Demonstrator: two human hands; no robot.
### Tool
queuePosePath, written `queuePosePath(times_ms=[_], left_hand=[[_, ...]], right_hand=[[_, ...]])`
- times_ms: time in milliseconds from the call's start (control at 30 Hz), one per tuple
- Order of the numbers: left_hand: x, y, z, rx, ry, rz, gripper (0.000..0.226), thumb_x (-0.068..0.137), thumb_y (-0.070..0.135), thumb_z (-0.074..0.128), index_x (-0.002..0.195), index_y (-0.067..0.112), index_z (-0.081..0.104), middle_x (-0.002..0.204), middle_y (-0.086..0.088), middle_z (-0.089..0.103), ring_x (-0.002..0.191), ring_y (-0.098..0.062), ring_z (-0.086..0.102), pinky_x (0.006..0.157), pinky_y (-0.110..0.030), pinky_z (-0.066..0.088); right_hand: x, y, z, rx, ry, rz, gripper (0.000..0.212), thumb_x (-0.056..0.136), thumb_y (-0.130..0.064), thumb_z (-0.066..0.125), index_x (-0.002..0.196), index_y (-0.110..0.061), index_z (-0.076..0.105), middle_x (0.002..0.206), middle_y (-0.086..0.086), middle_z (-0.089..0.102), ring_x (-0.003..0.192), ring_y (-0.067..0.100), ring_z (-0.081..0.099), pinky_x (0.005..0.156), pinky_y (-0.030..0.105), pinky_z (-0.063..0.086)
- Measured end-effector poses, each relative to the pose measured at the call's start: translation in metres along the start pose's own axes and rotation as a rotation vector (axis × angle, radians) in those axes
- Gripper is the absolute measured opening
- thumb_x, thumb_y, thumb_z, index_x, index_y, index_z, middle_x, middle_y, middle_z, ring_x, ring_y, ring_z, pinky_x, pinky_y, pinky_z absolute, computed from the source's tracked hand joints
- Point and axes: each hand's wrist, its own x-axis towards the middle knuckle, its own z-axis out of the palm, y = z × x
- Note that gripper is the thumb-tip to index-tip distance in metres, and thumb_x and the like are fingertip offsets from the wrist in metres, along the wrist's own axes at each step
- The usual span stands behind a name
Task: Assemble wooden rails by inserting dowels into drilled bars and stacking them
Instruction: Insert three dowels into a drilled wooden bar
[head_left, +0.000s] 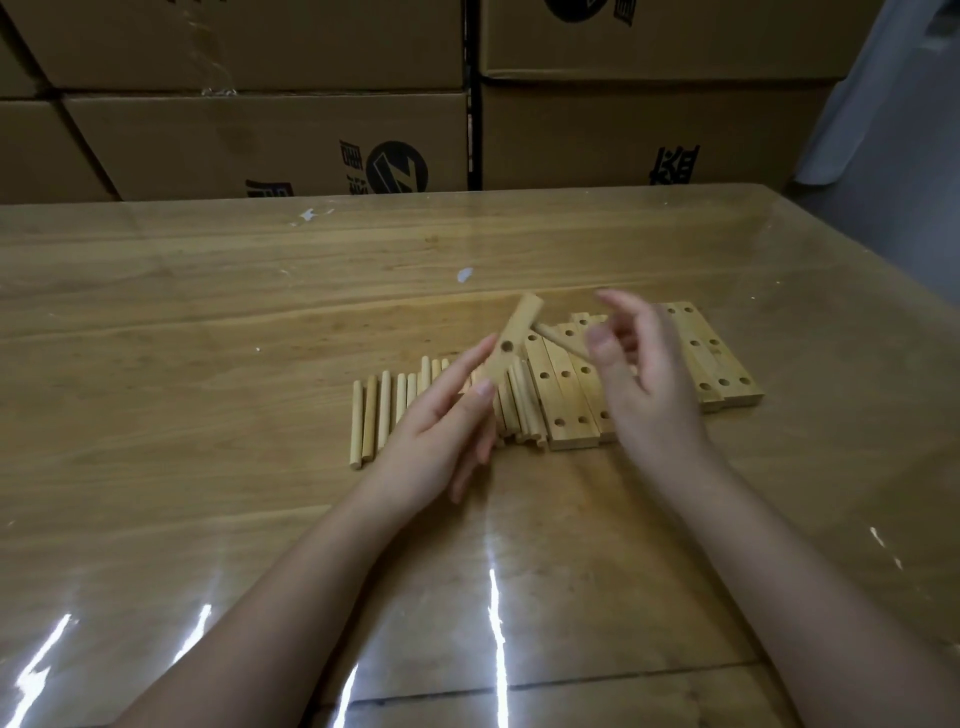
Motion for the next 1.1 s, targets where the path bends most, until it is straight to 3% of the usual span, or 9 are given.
queuePosePath(times_ms=[100, 167, 267, 367, 467, 800, 900, 967, 1100], left_hand=[[0.004, -0.002, -0.005, -0.234, 0.124, -0.022, 0.041, 0.095, 0.043, 0.042, 0.135, 0.043, 0.039, 0.063, -0.008, 0.061, 0.036, -0.014, 0.046, 0.037, -0.025, 0.043], [0.007, -0.001, -0.007, -0.364, 0.142, -0.048, 0.036, 0.097, 0.043, 0.036, 0.128, 0.026, 0.046, 0.061, -0.011, 0.061, 0.036, -0.017, 0.048, 0.039, -0.025, 0.046], [0.008, -0.002, -0.007, -0.479, 0.074, -0.139, 0.052, 0.099, 0.044, 0.029, 0.096, 0.0, 0.055, 0.051, -0.008, 0.055, 0.033, -0.016, 0.047, 0.039, -0.022, 0.045], [0.008, 0.001, -0.005, -0.612, -0.017, -0.199, 0.046, 0.096, 0.045, 0.028, 0.096, 0.004, 0.049, 0.05, -0.008, 0.054, 0.03, -0.015, 0.045, 0.035, -0.021, 0.044], [0.01, 0.003, -0.004, -0.639, -0.103, -0.254, 0.042, 0.096, 0.046, 0.027, 0.092, 0.008, 0.045, 0.049, -0.007, 0.053, 0.031, -0.015, 0.046, 0.038, -0.022, 0.046], [0.013, 0.001, -0.005, -0.7, -0.069, -0.258, 0.042, 0.099, 0.044, 0.023, 0.089, 0.01, 0.046, 0.048, -0.003, 0.046, 0.031, -0.01, 0.038, 0.035, -0.02, 0.04], [0.013, 0.0, -0.007, -0.743, -0.074, -0.262, 0.043, 0.1, 0.044, 0.024, 0.089, 0.009, 0.047, 0.049, -0.003, 0.046, 0.03, -0.009, 0.036, 0.033, -0.018, 0.037], [0.013, -0.002, -0.009, -0.8, -0.084, -0.267, 0.044, 0.1, 0.043, 0.025, 0.089, 0.007, 0.049, 0.048, -0.003, 0.045, 0.029, -0.007, 0.034, 0.031, -0.016, 0.035], [0.014, -0.002, -0.012, -0.89, -0.088, -0.268, 0.048, 0.1, 0.044, 0.025, 0.087, 0.008, 0.053, 0.046, 0.0, 0.041, 0.027, -0.005, 0.033, 0.029, -0.014, 0.032]], right_hand=[[-0.001, 0.001, -0.003, 0.034, 0.126, -0.043, 0.038, 0.092, -0.05, 0.035, 0.122, -0.029, 0.042, 0.099, -0.008, 0.047, 0.088, 0.003, 0.049, 0.069, 0.014, 0.042], [-0.002, 0.003, 0.001, -0.102, -0.022, -0.05, 0.041, 0.089, -0.052, 0.038, 0.121, -0.028, 0.045, 0.094, -0.014, 0.047, 0.084, 0.003, 0.05, 0.067, 0.015, 0.039], [-0.008, 0.007, 0.013, -0.413, -0.361, -0.133, 0.063, 0.081, -0.056, 0.049, 0.136, -0.029, 0.036, 0.102, -0.016, 0.036, 0.095, 0.001, 0.039, 0.077, 0.019, 0.035], [-0.01, 0.011, 0.018, -0.533, -0.435, -0.18, 0.072, 0.08, -0.057, 0.056, 0.14, -0.03, 0.029, 0.101, -0.015, 0.03, 0.102, 0.004, 0.038, 0.08, 0.019, 0.028], [-0.009, 0.01, 0.018, -0.54, -0.416, -0.159, 0.065, 0.082, -0.055, 0.056, 0.138, -0.026, 0.036, 0.106, -0.012, 0.042, 0.106, 0.007, 0.041, 0.081, 0.017, 0.027], [-0.008, 0.007, 0.018, -0.495, -0.379, -0.171, 0.042, 0.093, -0.023, 0.049, 0.135, -0.023, 0.043, 0.096, -0.017, 0.043, 0.085, -0.003, 0.036, 0.068, 0.013, 0.029], [-0.008, 0.009, 0.018, -0.389, -0.313, -0.062, 0.04, 0.094, -0.019, 0.045, 0.134, -0.022, 0.043, 0.084, -0.022, 0.045, 0.064, -0.002, 0.043, 0.052, 0.011, 0.03], [-0.006, 0.01, 0.015, -0.196, -0.259, 0.11, 0.036, 0.097, -0.02, 0.042, 0.133, -0.024, 0.044, 0.078, -0.014, 0.052, 0.054, 0.0, 0.048, 0.045, 0.014, 0.037], [0.001, 0.007, 0.006, 0.288, -0.255, 0.453, 0.027, 0.097, -0.015, 0.043, 0.117, -0.026, 0.059, 0.079, -0.007, 0.061, 0.062, 0.001, 0.054, 0.058, 0.016, 0.048]])
